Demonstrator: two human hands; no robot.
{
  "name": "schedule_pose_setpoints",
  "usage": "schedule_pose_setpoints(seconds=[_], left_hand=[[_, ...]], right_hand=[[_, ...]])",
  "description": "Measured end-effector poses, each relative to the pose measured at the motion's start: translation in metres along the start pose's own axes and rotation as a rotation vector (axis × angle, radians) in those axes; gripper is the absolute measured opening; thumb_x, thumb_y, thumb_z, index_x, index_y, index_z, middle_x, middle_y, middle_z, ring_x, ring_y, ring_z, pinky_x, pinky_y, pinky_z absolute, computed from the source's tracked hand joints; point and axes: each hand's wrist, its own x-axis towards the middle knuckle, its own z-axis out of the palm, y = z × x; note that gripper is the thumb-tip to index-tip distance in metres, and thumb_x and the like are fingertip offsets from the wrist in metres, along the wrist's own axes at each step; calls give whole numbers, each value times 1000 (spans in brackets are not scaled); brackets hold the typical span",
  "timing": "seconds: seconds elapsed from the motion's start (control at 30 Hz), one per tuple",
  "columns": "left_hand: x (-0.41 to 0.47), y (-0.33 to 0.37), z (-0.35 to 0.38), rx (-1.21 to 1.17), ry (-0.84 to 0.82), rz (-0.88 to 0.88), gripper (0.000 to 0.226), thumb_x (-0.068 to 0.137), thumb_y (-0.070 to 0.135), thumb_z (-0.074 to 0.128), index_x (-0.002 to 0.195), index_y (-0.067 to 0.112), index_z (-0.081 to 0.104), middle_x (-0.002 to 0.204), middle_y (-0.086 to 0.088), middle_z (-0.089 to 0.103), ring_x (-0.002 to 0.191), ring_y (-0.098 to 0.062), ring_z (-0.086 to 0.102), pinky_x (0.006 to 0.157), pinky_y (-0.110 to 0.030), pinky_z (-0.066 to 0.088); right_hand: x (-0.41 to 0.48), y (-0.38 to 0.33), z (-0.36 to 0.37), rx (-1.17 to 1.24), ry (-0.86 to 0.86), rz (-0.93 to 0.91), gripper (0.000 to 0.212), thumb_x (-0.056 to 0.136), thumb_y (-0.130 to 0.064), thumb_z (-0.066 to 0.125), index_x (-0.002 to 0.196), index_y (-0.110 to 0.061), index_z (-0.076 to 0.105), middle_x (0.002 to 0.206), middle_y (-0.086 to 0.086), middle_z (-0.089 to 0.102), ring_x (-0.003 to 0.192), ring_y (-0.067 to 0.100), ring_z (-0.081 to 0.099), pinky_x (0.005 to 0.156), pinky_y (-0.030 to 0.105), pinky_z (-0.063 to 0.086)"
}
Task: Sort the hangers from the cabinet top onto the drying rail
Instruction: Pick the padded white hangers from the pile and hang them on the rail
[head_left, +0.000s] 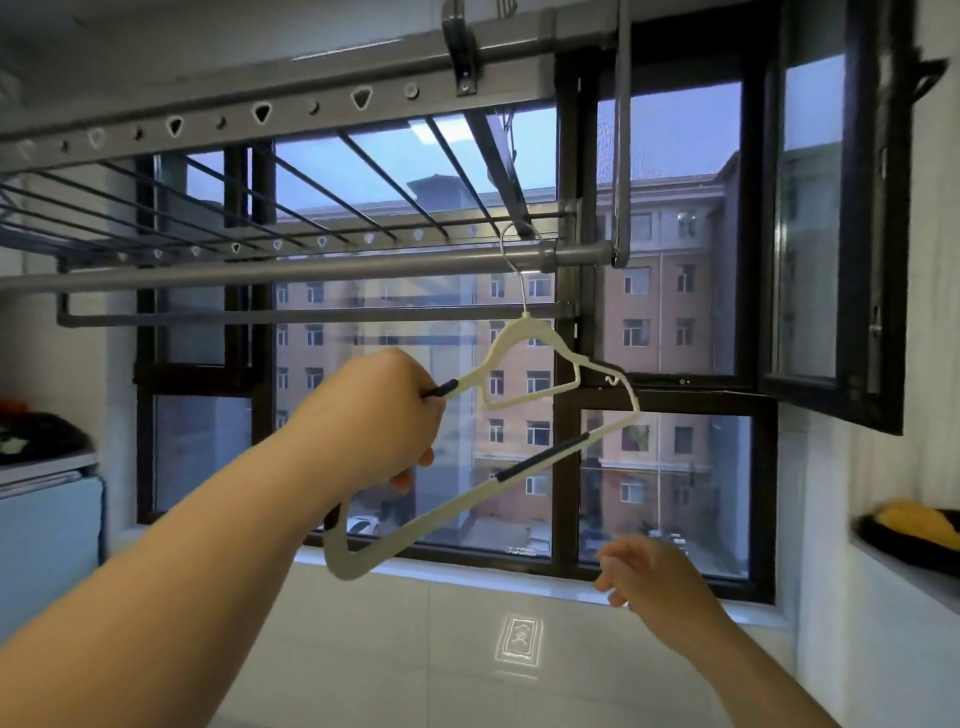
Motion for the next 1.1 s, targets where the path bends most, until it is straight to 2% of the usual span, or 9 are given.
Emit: schedule_pose_setpoints(seconds=[0.13,0.2,0.33,0.47,0.57,0.73,0.87,1.0,1.1], left_hand=[[-1,8,-12,107,26,-12,22,93,19,44,98,8,62,56,3,64,24,-4,45,37,-16,45],[-2,8,-14,148,46,-20,20,93,18,45,98,7,62,58,-1,65,29,-7,47,43,-21,48],[-1,9,-14,208,73,-34,16,91,14,47,95,7,60,70,-8,68,40,-14,52,52,-28,54],[9,13,-22,213,127,-29,16,91,13,47,81,9,58,60,-3,68,31,-9,53,53,-28,56],[12,10,-33,235,158,-36,18,90,13,46,74,12,53,55,-1,67,27,-6,53,47,-25,52],[7,4,-28,275,74,-74,17,91,15,46,75,15,51,55,1,66,28,-5,54,44,-23,49],[3,4,-21,218,32,-84,12,91,15,47,85,10,57,58,0,67,28,-6,54,55,-29,57],[-4,12,-20,198,37,-44,14,91,15,47,80,13,55,57,1,66,27,-5,53,43,-22,48],[-7,17,-18,197,37,-32,12,91,14,46,83,12,55,58,1,66,26,-5,52,44,-23,50]], right_hand=[[-4,-2,-10,-47,9,17,28,93,-13,45,70,-27,48,71,-5,57,69,10,57,78,29,49],[-6,-2,-14,-71,2,22,27,93,-13,45,70,-27,49,70,-6,57,68,10,57,83,32,50],[-9,-4,-13,-99,-2,21,19,94,-15,44,77,-20,51,76,-2,59,73,13,58,83,30,50],[-10,-6,-13,-64,-2,-6,14,93,-16,45,82,-19,53,72,-8,57,66,4,55,72,22,46],[-10,-6,-16,-53,-1,-5,23,93,-14,46,74,-25,51,70,-8,57,66,5,55,77,26,47],[-12,-8,-13,-55,-16,-15,24,93,-15,47,73,-27,49,71,-9,57,68,4,56,80,28,48],[-15,-10,-13,-105,-22,-24,25,93,-17,47,71,-30,47,72,-12,57,71,8,57,82,29,48],[-18,-10,-14,-125,-41,-17,24,94,-17,45,73,-29,48,74,-11,57,78,13,59,87,34,50],[-22,-8,-13,-121,-50,-11,24,93,-15,45,73,-28,49,74,-10,58,78,14,59,86,36,50]])
